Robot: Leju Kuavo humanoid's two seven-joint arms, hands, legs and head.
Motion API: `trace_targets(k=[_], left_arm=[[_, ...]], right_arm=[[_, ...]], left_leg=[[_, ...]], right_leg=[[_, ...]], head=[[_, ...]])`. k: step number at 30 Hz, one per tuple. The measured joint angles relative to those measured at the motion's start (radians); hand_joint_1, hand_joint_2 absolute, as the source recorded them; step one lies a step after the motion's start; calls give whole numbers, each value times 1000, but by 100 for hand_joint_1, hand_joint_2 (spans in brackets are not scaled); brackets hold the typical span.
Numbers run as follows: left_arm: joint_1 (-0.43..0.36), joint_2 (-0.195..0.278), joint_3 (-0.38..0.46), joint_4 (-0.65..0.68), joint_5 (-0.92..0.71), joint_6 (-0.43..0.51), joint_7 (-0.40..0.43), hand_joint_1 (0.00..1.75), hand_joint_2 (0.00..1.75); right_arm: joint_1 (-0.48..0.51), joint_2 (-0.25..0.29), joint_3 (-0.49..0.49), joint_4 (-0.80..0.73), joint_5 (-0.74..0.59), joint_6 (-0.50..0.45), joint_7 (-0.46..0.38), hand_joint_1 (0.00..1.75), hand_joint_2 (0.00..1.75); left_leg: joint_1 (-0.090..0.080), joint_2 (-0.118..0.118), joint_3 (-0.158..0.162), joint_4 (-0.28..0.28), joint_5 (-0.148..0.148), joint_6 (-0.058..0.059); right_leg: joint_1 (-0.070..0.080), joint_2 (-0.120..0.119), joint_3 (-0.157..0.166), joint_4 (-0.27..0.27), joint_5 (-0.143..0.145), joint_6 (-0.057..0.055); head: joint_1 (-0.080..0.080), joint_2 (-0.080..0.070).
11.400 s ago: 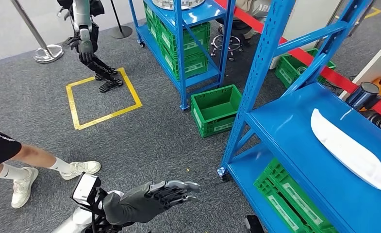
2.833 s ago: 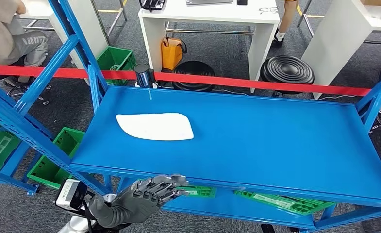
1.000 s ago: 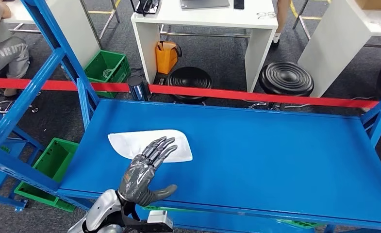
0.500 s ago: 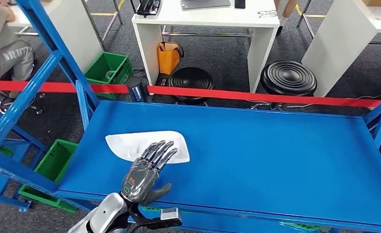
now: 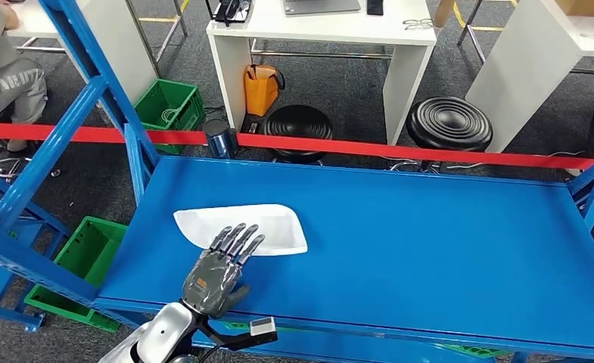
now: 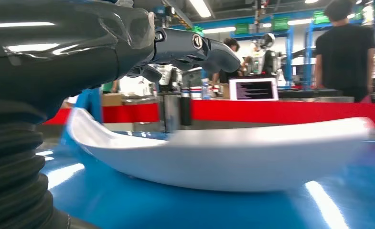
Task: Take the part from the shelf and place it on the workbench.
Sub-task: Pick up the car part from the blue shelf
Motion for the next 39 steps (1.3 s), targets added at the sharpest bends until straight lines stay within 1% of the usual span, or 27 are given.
trace_targets(k=[2,3,4,5,6,8,9,10,13,15,16,18,19,20,21,23,25,28,30,31,32,33,34,35,36,38,39], left_arm=[[-7,-3,3,23,-19,-1,9,0,175],[-11,-4,4,38,-28,-1,13,0,175],[-15,-4,5,54,-37,1,17,0,175],[-21,-4,7,71,-46,3,21,0,175],[-28,-5,9,87,-55,5,24,0,175],[-44,-6,12,115,-67,10,29,0,175],[-51,-6,14,126,-71,13,30,0,175],[-56,-6,16,137,-73,14,32,0,175],[-67,-5,23,161,-75,20,34,0,175],[-70,-4,27,170,-75,23,35,0,175],[-72,-4,29,174,-75,24,35,0,175],[-73,-3,29,182,-75,24,35,0,175],[-74,-3,29,186,-76,24,35,0,175],[-75,-3,29,191,-76,24,35,0,175],[-77,-3,29,196,-78,25,34,0,175],[-85,-3,30,210,-82,34,30,0,175],[-97,-4,31,232,-84,48,23,0,175],[-117,-5,37,279,-71,84,11,2,175],[-134,-9,41,320,-55,114,-1,72,175],[-142,-12,44,343,-46,127,-7,114,175],[-148,-17,48,367,-37,140,-15,154,175],[-154,-20,52,389,-29,153,-24,163,175],[-159,-23,56,411,-21,166,-33,167,175],[-164,-26,60,432,-16,177,-41,166,175],[-171,-29,62,453,-12,185,-48,164,175],[-184,-32,67,490,-8,195,-57,165,175],[-190,-32,69,505,-6,198,-61,165,175]], right_arm=[[0,-2,0,-1,-2,0,0,0,0],[1,-4,0,-2,-3,-1,0,0,0],[2,-5,0,-2,-4,-2,0,0,0],[3,-6,0,-3,-5,-2,0,0,0],[4,-6,1,-3,-5,-3,0,0,0],[2,-8,1,-5,-5,-3,0,0,0],[1,-9,1,-6,-5,-3,0,0,0],[1,-10,1,-6,-5,-3,0,0,0],[0,-9,2,-8,-5,-3,0,0,0],[0,-10,2,-9,-5,-3,0,0,0],[0,-10,2,-10,-5,-3,0,0,0],[2,-11,2,-11,-5,-3,0,0,0],[2,-11,2,-11,-5,-3,1,0,0],[3,-11,2,-11,-4,-3,0,0,0],[4,-11,2,-11,-3,-3,0,0,0],[4,-10,3,-13,0,-3,0,0,0],[3,-7,6,-16,2,-3,0,0,0],[1,-9,13,-20,5,-2,0,0,0],[1,-12,18,-21,7,0,0,0,0],[1,-14,21,-22,8,0,0,0,0],[1,-17,23,-22,9,1,0,0,0],[2,-19,25,-22,9,1,0,0,0],[3,-22,27,-22,9,1,0,0,0],[4,-25,29,-22,8,1,0,0,0],[4,-28,30,-22,8,1,0,0,0],[3,-32,34,-23,6,1,0,0,0],[2,-33,36,-23,6,1,0,0,0]], left_leg=[[-2,1,4,-8,7,7],[-4,0,3,-7,7,8],[-6,0,3,-7,7,8],[-7,-1,3,-6,7,8],[-8,-2,3,-4,7,7],[-10,-5,2,5,2,2],[-12,-6,0,11,-3,-3],[-15,-7,-2,17,-7,-7],[-14,-7,-3,24,-14,-17],[-9,-5,-17,65,-44,-30],[-5,-5,-38,113,-75,-38],[3,-3,-97,244,-142,-50],[5,-3,-119,294,-159,-53],[7,-2,-124,309,-157,-54],[7,-1,-109,284,-136,-51],[3,-1,-34,145,-71,-34],[-5,3,22,36,-37,-16],[-13,5,34,5,-26,0],[-9,5,43,-22,-7,11],[-6,6,46,-33,3,14],[-7,6,45,-37,7,15],[-7,6,41,-37,10,16],[-7,6,38,-36,11,15],[-7,4,36,-35,12,14],[-6,3,35,-34,12,11],[-3,1,32,-23,8,3],[-4,0,28,-12,2,-5]], right_leg=[[3,-1,-59,121,-53,-11],[3,-1,-91,187,-75,-13],[4,-1,-113,231,-85,-12],[4,-1,-117,236,-80,-6],[3,-1,-101,200,-60,2],[3,-3,-33,59,-8,14],[3,-3,-4,3,11,11],[3,-4,14,-31,21,6],[4,-3,23,-42,27,-15],[-2,-3,24,-45,31,-25],[-4,-4,24,-45,32,-28],[-4,-4,22,-45,33,-31],[-3,-5,21,-45,33,-31],[-2,-5,22,-45,33,-31],[-2,-5,23,-45,33,-31],[-1,-5,27,-45,33,-30],[2,-5,29,-47,35,-26],[-1,-7,30,-53,41,-11],[1,-7,19,-31,29,-8],[2,-7,-1,9,7,-11],[2,-6,-29,70,-22,-16],[2,-6,-61,140,-53,-19],[1,-6,-85,196,-73,-17],[0,-6,-94,222,-79,-12],[-2,-6,-82,206,-70,-2],[-9,-7,-11,78,-26,20],[-12,-7,23,14,-8,23]], head=[[3,0],[4,0],[4,0],[4,0],[4,0],[5,0],[4,0],[4,0],[3,0],[1,0],[-1,0],[-2,0],[-2,0],[-2,0],[-2,0],[-2,0],[-1,0],[0,0],[1,0],[2,0],[2,0],[2,0],[3,0],[3,0],[3,0],[3,0],[4,0]])
